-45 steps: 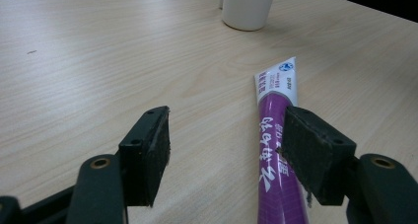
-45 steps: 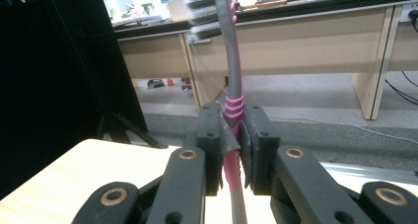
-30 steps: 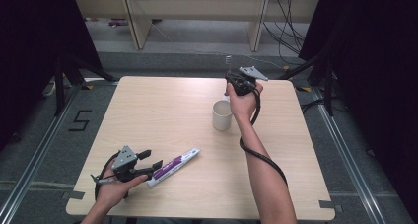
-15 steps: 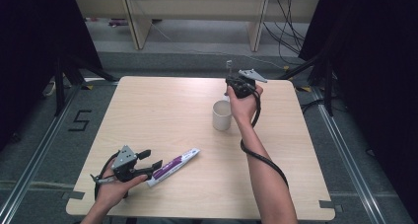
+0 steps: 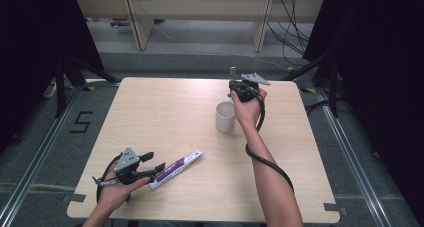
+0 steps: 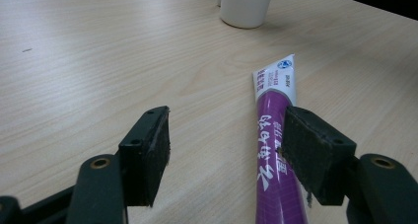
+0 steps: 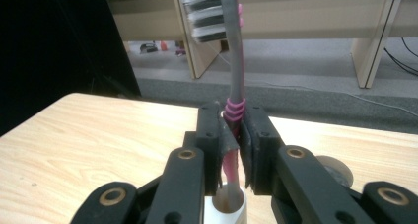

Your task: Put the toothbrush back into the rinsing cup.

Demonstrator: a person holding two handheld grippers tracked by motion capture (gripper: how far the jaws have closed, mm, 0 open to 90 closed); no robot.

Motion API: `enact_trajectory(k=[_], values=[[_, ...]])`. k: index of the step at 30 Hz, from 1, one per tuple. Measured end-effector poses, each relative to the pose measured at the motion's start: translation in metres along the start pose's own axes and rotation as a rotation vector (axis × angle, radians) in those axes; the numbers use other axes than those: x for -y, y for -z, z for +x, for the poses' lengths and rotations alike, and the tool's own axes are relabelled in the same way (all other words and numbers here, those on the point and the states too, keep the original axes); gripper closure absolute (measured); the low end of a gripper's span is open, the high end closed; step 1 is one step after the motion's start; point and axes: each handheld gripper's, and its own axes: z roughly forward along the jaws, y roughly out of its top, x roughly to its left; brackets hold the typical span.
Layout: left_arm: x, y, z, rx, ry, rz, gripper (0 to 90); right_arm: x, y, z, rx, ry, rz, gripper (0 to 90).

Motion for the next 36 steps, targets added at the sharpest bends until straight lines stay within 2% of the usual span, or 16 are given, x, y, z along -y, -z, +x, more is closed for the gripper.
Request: enact_trajectory(k=[1, 2, 6, 12, 16, 18, 24, 27, 30, 32, 36], values=[[0.0, 0.0, 0.0, 0.0, 0.0, 0.001, 35.0, 0.001, 0.001, 0.002, 0.004, -0.031, 0.01, 79.6], [0.0, 0.0, 0.0, 0.0, 0.002, -0.001, 34.9, 0.001, 0.0, 0.0, -0.004, -0.003, 0.01, 79.6], [0.0, 0.0, 0.0, 0.0, 0.001, 0.0, 34.9, 0.002, -0.001, 0.002, 0.001, 0.02, 0.033, 79.8], [0.0, -0.001, 0.0, 0.007, 0.006, -0.008, 34.9, 0.005, -0.002, 0.003, 0.0, 0.019, 0.038, 79.8], [0.0, -0.001, 0.0, 0.006, 0.003, -0.004, 34.9, 0.006, -0.002, 0.003, 0.006, 0.038, 0.059, 79.7], [0.0, -0.001, -0.001, 0.001, 0.005, 0.001, 34.9, 0.007, -0.002, 0.004, 0.003, 0.026, 0.059, 79.7], [0.0, -0.002, -0.001, 0.003, 0.002, 0.002, 34.9, 0.009, -0.004, 0.002, 0.0, 0.061, 0.077, 79.8], [0.0, -0.002, -0.001, 0.003, 0.002, 0.001, 34.9, 0.01, -0.004, 0.003, -0.005, 0.04, 0.088, 79.7], [0.001, -0.002, -0.001, 0.011, 0.002, -0.002, 34.9, 0.011, -0.004, 0.002, -0.001, 0.052, 0.095, 79.7], [0.0, -0.002, -0.001, 0.001, 0.001, 0.006, 34.9, 0.012, -0.005, 0.002, -0.007, 0.045, 0.1, 79.7], [0.0, -0.002, -0.001, 0.001, 0.002, 0.006, 34.9, 0.013, -0.006, 0.001, -0.001, 0.069, 0.098, 79.6]])
